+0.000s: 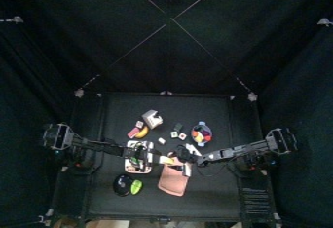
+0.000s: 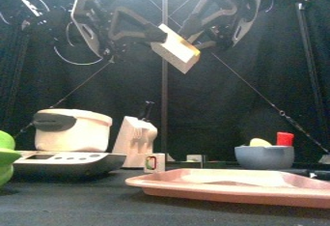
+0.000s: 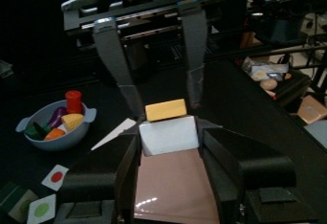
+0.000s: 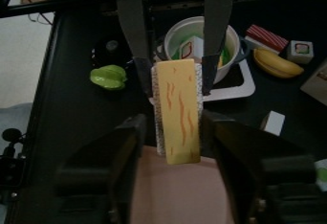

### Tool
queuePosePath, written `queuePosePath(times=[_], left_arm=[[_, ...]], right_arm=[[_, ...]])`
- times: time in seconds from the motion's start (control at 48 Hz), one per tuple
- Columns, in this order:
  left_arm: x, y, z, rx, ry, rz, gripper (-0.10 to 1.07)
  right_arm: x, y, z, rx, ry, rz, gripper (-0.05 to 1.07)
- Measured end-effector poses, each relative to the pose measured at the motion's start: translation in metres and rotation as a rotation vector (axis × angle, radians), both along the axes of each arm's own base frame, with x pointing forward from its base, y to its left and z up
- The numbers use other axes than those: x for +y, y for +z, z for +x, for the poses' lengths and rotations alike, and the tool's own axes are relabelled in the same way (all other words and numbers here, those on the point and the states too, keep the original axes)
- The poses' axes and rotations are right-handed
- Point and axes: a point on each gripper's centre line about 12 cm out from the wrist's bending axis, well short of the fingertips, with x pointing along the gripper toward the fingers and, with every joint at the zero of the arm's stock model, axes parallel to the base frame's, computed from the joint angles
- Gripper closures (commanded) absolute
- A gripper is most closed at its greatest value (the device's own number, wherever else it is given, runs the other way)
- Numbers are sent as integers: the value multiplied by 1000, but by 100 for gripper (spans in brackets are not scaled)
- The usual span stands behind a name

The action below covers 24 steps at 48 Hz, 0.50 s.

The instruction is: Separate egg and rice

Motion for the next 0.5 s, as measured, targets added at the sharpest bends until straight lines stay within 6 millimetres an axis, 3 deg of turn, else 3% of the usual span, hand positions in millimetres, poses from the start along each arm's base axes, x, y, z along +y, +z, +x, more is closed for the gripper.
queuePosePath(times=[0.5], left_arm=[[1, 0, 0, 0, 3, 0, 47]], right_arm=[[-9, -4, 2, 11, -34, 12, 42]])
